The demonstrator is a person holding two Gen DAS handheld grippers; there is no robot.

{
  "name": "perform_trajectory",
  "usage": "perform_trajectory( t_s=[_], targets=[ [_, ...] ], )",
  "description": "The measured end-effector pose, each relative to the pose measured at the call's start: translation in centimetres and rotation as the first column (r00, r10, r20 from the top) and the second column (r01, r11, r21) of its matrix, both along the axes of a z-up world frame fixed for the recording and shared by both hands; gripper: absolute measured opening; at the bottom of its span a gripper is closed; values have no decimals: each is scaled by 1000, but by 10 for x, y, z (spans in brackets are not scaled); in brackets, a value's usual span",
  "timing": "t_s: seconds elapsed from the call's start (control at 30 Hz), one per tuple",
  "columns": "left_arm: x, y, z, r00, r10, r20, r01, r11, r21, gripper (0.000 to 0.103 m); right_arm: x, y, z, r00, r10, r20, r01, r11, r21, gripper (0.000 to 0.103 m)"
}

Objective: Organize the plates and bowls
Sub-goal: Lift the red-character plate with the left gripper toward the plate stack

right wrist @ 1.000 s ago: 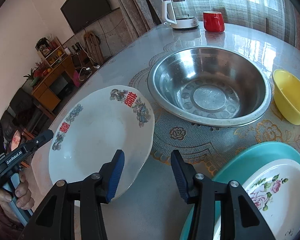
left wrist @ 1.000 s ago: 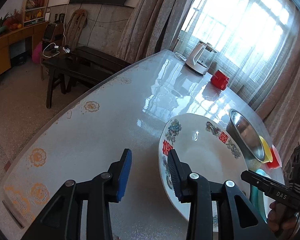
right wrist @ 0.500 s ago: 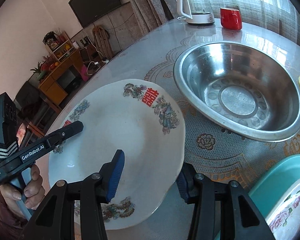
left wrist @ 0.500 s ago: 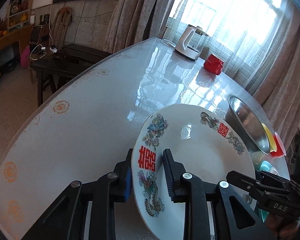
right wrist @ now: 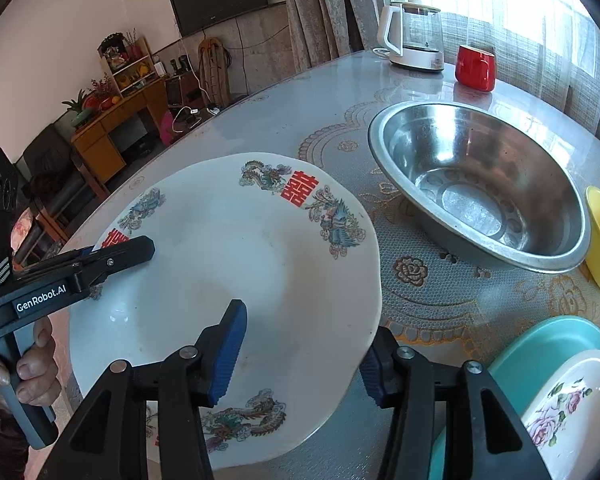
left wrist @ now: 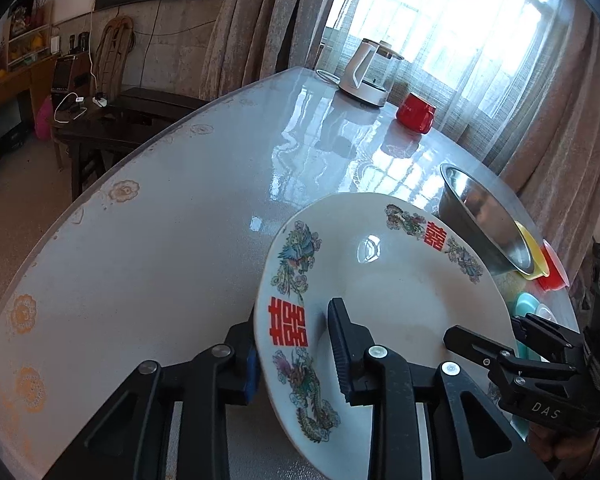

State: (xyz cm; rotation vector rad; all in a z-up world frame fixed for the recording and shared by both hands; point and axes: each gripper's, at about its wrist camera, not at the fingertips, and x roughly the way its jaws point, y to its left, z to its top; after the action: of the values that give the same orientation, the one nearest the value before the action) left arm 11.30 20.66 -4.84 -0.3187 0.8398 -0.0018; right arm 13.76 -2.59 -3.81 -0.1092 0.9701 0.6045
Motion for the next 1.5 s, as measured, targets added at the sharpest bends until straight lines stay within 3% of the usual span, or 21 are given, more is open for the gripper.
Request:
perform_trajectory(
  t_s=[0.2, 0.3, 0.33, 0.4, 0.53, 0.7, 0.93, 1.13, 1.23, 1.43, 1.5],
  targets=[
    [-26, -4, -1, 1000, -23, 5, 23, 999, -25, 27, -6, -11, 1, 999, -30, -30, 31, 999, 16, 43],
    [-31, -5, -2, 1000, -18, 22, 19, 999, -26, 28, -8, -14, 0, 999, -34, -35, 36, 999, 40, 49],
    [-29, -4, -3, 1000, -9, 18, 9, 999, -32, 28, -9, -12, -1, 1000, -19, -21, 20, 999, 32, 55],
    [-27, -3, -2, 1000, 10, 16, -9, 999, -45, 28, -14, -4, -2, 1000, 6, 17, -5, 1000, -5, 55],
    [-33, -11, 1, 1000, 18, 21, -18, 1000, 12, 28, -17, -9, 0, 1000, -23, 5, 23, 1000, -4, 41],
    [-51, -15, 1, 999, -1, 35, 2, 1000, -8, 27, -22, -20, 5, 999, -30, 22, 30, 1000, -2, 35],
    [-69, -19, 7, 998, -7, 70, 7, 1000, -4, 27, -40, -17, 15, 997, 6, 82, -3, 1000, -31, 34],
    [-73, -23, 1, 998, -19, 60, 17, 999, 32, 27, -41, -20, 10, 998, 18, 57, -18, 1000, -7, 34],
    [-72, -19, -4, 998, -22, 51, 22, 1000, -10, 27, -34, -24, 1, 1000, 4, -9, -3, 1000, 24, 34],
    [-57, -8, -3, 999, 8, 54, -4, 997, -71, 29, -36, -23, 5, 1000, 25, 4, -25, 999, 23, 35],
    [-56, -15, -1, 999, 7, 51, -6, 1000, -23, 28, -36, -23, 7, 1000, 24, 2, -24, 1000, 19, 35]
  ],
)
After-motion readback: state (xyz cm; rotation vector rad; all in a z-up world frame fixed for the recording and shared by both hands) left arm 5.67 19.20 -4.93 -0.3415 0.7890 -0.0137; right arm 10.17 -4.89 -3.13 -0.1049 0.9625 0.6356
